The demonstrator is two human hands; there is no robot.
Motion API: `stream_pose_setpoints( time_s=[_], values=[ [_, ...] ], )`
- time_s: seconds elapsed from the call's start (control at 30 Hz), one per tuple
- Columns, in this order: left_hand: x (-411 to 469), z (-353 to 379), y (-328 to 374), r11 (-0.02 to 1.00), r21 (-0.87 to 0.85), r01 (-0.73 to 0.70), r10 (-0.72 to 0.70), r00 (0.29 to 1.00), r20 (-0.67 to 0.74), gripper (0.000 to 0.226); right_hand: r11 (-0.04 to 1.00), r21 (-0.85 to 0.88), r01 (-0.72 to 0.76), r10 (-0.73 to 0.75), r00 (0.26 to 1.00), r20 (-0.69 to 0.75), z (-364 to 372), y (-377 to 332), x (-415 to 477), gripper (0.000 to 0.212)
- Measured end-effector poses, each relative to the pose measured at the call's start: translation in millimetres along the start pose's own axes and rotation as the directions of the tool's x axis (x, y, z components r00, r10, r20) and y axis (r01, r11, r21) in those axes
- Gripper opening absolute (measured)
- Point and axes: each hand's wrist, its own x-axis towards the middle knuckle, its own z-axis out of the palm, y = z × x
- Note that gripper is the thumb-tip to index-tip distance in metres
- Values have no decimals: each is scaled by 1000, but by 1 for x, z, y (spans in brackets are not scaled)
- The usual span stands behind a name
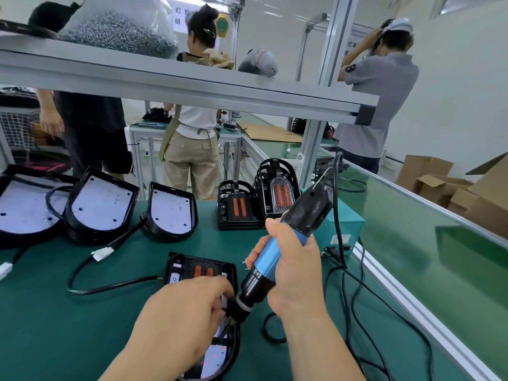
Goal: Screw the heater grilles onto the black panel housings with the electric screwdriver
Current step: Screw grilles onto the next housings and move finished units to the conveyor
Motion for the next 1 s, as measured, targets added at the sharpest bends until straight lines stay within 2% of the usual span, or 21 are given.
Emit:
stream_pose_setpoints(
  time_s=[0.2,1.0],
  values=[
    [0,-1,1,1000,7,7,-7,1000,9,28,1000,6,1,-1,1000,1,-1,0,0,22],
    [-1,0,0,1000,30,4,-5,1000,14,21,1000,22,11,-11,1000,7,-2,2,2,28]
  ],
)
